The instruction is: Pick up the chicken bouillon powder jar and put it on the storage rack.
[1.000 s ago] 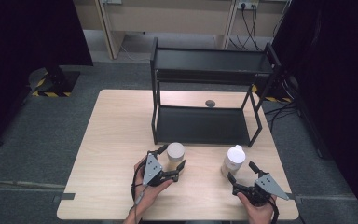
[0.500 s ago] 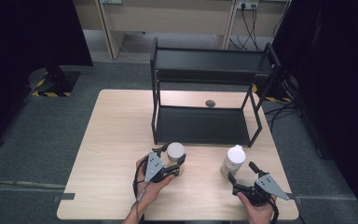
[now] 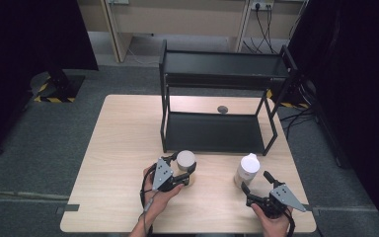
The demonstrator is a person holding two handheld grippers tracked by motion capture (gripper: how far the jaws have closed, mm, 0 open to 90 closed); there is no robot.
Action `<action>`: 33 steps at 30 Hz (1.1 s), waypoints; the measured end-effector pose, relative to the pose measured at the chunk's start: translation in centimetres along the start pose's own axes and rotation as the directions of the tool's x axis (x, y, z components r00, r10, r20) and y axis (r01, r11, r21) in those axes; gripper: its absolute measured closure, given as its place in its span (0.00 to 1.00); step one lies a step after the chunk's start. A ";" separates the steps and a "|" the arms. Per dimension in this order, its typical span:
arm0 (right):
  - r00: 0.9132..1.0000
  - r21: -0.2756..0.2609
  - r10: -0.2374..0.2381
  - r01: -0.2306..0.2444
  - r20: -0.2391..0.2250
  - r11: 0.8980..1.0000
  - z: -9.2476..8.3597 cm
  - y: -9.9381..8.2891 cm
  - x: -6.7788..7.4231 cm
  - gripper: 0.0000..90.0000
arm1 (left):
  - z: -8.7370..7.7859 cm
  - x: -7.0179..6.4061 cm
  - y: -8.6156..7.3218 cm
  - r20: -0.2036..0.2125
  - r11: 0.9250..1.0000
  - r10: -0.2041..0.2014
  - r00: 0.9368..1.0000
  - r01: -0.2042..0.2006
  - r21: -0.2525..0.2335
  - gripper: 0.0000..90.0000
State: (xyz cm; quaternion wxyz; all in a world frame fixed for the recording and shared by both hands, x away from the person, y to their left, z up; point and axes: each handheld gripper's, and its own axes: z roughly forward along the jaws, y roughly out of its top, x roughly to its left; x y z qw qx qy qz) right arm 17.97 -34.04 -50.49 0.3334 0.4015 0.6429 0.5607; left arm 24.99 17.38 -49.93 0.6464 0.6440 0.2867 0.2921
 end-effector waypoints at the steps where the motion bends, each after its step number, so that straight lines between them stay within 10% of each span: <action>1: 1.000 0.000 0.000 0.000 0.000 1.000 0.0 0.0 0.0 0.06 | 0.0 -0.1 0.1 -0.003 1.000 0.004 1.000 -0.004 -0.006 0.36; 33: 1.000 -0.002 0.008 -0.008 0.003 1.000 0.0 0.0 0.0 0.06 | 0.8 0.3 7.3 -0.050 0.994 0.036 0.998 -0.041 -0.103 0.37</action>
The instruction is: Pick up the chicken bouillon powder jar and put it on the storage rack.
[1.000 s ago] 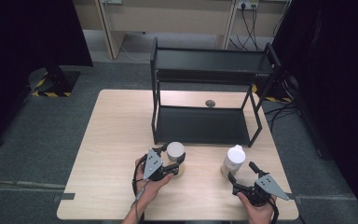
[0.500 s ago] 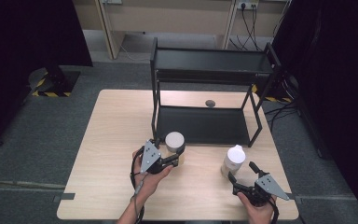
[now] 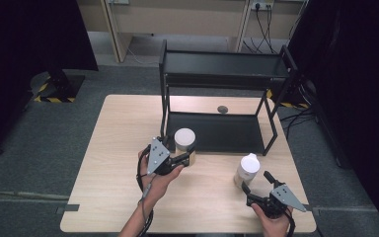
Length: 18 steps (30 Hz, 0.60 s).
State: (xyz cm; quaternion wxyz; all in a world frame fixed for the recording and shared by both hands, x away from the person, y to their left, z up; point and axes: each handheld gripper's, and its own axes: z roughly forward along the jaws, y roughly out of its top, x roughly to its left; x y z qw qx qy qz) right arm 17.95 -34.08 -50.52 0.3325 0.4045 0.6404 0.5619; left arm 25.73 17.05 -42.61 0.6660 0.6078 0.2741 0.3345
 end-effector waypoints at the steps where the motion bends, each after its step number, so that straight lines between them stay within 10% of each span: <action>1: 1.000 0.000 0.000 0.000 0.000 1.000 0.0 0.0 0.0 0.06 | 0.1 0.0 0.2 -0.001 1.000 0.002 1.000 -0.002 0.000 0.37; 18: 1.000 -0.001 0.002 -0.002 0.001 1.000 0.0 0.0 0.0 0.06 | 1.4 0.2 2.7 -0.032 1.000 0.000 1.000 0.000 -0.015 0.37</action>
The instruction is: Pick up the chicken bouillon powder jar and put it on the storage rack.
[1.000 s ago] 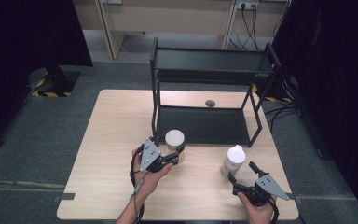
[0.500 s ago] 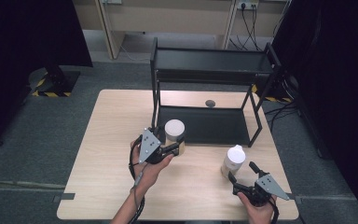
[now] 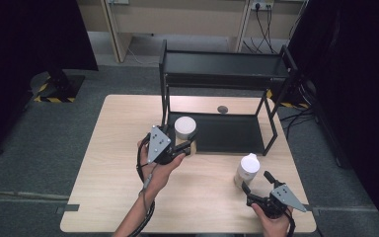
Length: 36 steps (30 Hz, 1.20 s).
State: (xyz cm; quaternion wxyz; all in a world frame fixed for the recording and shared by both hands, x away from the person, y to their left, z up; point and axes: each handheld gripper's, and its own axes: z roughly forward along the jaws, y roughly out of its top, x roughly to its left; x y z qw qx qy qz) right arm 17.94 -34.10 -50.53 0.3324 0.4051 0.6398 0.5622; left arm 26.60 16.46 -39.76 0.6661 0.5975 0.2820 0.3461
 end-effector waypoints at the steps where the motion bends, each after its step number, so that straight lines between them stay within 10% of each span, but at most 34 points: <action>1: 1.000 0.000 -0.001 0.001 0.000 1.000 0.0 0.0 0.0 0.06 | 0.0 0.0 0.1 -0.001 1.000 0.000 1.000 0.000 -0.003 0.37; 36: 1.000 -0.002 0.005 -0.005 0.003 1.000 0.0 0.0 0.0 0.06 | 2.5 1.0 4.1 -0.047 0.998 0.005 0.999 -0.008 -0.061 0.37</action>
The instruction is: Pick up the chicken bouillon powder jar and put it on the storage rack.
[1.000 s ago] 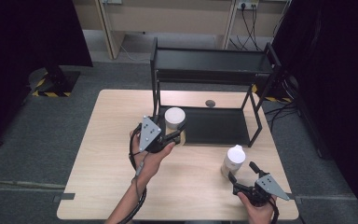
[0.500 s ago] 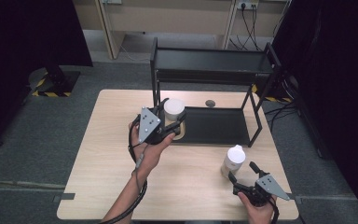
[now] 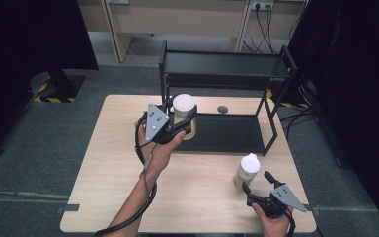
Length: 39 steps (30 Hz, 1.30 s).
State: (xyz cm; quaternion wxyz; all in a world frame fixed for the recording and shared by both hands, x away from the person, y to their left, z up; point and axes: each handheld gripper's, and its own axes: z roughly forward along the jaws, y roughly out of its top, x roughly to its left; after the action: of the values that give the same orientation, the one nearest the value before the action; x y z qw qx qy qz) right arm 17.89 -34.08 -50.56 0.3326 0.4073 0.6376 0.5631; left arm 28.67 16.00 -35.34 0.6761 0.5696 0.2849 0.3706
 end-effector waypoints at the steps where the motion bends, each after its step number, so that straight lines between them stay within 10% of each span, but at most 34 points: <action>1: 1.000 0.000 0.000 0.000 0.000 1.000 0.0 0.0 0.0 0.06 | 0.1 0.0 0.1 -0.002 1.000 0.001 1.000 -0.001 0.000 0.37; 39: 1.000 -0.002 -0.001 0.001 0.000 1.000 0.0 0.0 0.0 0.06 | 3.0 0.8 3.4 -0.056 1.000 -0.005 0.998 0.005 -0.001 0.37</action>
State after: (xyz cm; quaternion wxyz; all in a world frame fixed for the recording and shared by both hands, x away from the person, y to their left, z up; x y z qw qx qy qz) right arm 17.87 -34.08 -50.59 0.3335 0.4065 0.6372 0.5635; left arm 30.90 15.22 -31.41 0.6689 0.5582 0.3048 0.3848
